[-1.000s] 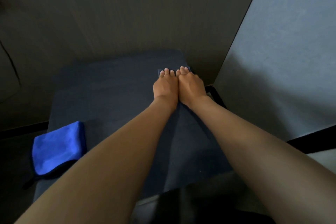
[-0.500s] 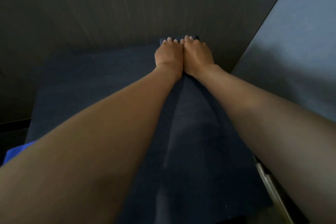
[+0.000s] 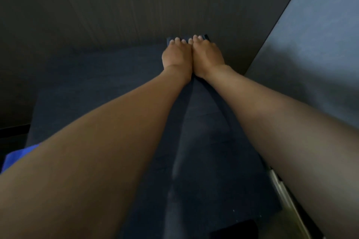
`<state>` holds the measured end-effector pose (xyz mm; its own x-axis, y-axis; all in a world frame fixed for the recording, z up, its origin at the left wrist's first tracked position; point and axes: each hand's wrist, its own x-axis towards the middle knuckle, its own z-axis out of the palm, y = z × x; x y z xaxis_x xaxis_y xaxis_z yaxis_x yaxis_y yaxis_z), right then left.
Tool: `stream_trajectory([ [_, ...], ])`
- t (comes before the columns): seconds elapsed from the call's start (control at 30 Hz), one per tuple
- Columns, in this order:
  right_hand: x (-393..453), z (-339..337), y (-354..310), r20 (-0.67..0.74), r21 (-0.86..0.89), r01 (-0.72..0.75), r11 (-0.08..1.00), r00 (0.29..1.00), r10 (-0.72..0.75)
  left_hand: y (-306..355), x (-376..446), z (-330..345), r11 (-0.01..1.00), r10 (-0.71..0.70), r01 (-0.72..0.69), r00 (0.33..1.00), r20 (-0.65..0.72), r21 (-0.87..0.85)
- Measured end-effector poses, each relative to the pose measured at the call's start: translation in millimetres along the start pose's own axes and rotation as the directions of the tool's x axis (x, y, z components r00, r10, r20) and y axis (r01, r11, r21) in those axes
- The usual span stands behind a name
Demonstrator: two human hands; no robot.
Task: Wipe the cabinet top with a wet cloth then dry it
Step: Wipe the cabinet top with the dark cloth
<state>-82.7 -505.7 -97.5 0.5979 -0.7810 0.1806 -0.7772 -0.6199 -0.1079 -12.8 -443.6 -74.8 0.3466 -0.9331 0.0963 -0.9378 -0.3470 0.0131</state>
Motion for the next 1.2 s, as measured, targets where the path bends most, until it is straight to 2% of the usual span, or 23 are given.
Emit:
stream_trajectory([
  [0.27, -50.1, -3.1, 0.4, 0.076, 0.022, -0.018, 1.0, 0.997, 0.016, 13.3, -57.5, -13.3, 0.999, 0.039, -0.039, 0.999, 0.014, -0.028],
  [0.47, -89.5, -0.7, 0.0, 0.059, 0.042, -0.045, 0.998, 0.997, 0.042, 23.3, -97.2, -19.5, 0.996, 0.071, -0.07, 0.997, 0.026, -0.051],
  [0.67, -122.3, -8.7, -5.8, 0.072, 0.06, -0.059, 0.996, 0.996, 0.055, 29.4, -127.0, -22.8, 0.992, 0.047, -0.039, 0.997, 0.06, -0.124],
  [1.1, -184.8, -32.9, -18.2, 0.097, 0.103, -0.054, 0.993, 0.994, 0.044, 39.9, -180.8, -25.3, 0.993, 0.095, -0.09, 0.994, 0.061, -0.083],
  [1.2, -208.3, -41.6, -24.1, 0.081, 0.103, -0.066, 0.992, 0.995, 0.058, 41.5, -200.6, -21.1, 0.993, 0.06, -0.049, 0.993, 0.101, -0.107],
])
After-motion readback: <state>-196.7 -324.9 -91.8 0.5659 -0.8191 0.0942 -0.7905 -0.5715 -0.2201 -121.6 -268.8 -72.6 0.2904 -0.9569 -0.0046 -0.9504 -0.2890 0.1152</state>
